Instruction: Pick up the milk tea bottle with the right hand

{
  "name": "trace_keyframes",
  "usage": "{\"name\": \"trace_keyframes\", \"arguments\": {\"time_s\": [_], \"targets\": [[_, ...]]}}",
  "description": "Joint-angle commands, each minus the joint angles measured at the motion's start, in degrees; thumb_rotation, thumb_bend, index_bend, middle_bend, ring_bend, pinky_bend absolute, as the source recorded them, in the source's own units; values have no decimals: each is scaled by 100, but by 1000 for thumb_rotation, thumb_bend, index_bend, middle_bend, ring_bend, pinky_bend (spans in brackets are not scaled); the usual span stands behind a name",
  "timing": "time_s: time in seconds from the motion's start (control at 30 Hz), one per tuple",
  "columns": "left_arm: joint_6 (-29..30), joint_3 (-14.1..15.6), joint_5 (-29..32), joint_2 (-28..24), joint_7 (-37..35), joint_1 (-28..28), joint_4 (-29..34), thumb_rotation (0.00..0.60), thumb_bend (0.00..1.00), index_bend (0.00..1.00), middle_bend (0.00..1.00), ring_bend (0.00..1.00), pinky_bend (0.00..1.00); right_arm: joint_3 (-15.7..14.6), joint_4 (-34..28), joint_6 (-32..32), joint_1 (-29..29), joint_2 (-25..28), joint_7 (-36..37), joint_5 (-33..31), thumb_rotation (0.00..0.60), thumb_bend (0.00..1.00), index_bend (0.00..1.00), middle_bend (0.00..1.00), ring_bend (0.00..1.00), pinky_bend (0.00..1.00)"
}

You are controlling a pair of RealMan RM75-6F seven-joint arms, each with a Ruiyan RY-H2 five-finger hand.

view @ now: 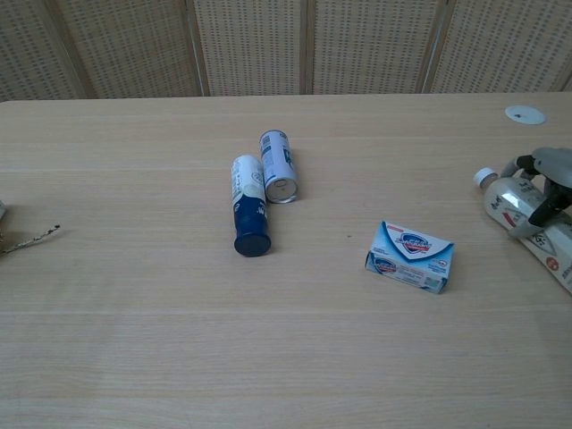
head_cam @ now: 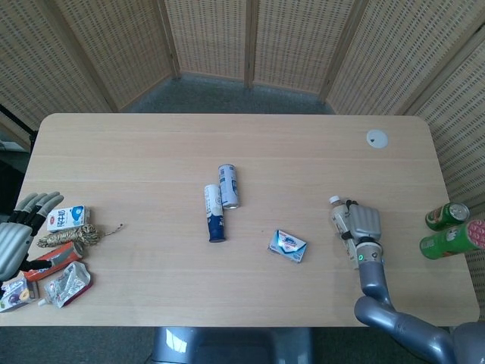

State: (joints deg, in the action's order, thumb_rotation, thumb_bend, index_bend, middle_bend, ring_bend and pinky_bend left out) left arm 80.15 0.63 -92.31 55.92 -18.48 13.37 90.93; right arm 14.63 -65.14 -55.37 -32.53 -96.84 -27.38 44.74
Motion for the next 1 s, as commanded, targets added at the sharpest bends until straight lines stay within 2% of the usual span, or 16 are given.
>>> {"name": "trace_keyframes", "arguments": {"time_s": [0.03, 0.33, 0.53, 0.77, 1.0], "targets": [[-16, -1, 8, 2, 7, 3, 0, 404, 295, 0, 0, 0, 0, 4, -35, 7, -12, 32, 26, 33, 600, 221, 341, 553, 686, 996], [-39, -37, 41, 11, 79, 18, 41, 402, 294, 0, 0, 0, 0, 32, -599, -244, 30, 374, 281, 449, 600, 282, 448, 671, 831, 1000], [-80, -64, 71, 27, 112, 43, 61, 403, 293, 0, 0, 0, 0, 183, -1387, -643, 101, 847, 508, 844, 600, 285, 454, 676, 841, 1000], [-102, -61, 74, 68, 147, 45, 79, 406, 294, 0, 0, 0, 0, 703, -2620, -967, 160, 1622, 1005, 1042, 600, 283, 457, 676, 841, 1000], [-80, -47, 71, 94, 177, 16, 98, 404, 295, 0, 0, 0, 0, 1150, -3412, -1178, 84, 2266, 1083, 1073, 600, 283, 461, 676, 841, 1000]]}}
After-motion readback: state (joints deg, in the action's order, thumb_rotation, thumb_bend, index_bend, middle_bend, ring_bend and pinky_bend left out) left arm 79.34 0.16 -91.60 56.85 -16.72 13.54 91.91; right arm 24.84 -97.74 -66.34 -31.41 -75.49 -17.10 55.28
